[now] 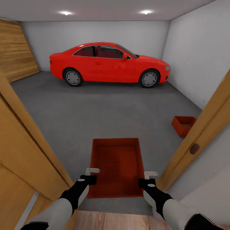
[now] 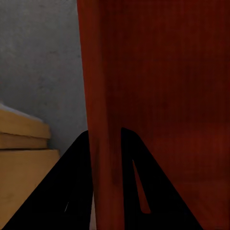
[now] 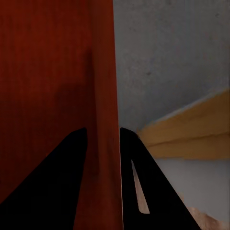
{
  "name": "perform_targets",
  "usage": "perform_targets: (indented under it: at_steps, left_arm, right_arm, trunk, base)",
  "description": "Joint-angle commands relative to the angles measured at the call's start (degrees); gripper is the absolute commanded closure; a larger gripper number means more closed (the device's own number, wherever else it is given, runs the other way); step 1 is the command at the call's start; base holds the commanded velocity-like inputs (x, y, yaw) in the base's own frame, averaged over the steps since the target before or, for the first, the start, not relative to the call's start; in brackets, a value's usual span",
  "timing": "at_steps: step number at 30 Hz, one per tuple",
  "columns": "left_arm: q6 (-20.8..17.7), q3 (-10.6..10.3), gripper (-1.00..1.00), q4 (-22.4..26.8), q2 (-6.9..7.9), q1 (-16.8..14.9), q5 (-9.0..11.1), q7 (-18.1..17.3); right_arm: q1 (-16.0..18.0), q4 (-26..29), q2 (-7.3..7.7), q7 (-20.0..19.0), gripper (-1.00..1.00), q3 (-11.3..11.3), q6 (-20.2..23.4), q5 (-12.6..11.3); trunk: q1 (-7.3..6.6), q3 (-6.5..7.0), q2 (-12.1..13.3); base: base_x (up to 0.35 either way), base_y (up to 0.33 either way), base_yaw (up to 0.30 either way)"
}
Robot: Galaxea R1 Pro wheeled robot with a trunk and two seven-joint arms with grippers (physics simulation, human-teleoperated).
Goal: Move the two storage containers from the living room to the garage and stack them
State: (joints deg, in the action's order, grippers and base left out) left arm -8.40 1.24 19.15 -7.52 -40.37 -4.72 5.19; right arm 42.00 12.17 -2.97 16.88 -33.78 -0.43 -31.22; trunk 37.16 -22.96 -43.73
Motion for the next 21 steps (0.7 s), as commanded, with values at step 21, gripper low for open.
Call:
perform_targets:
  at_steps: [21]
  left_arm:
    - [-0.5, -1.7, 1.0, -0.8, -0.13, 0.0, 0.5, 0.3]
  right_arm:
    - [0.1, 0.1, -0.02, 0.7, 1.0, 0.1, -0.2, 0.6]
  trunk:
    - [0.04, -0.05, 0.0]
  base:
    - [0.324, 0.0, 0.0]
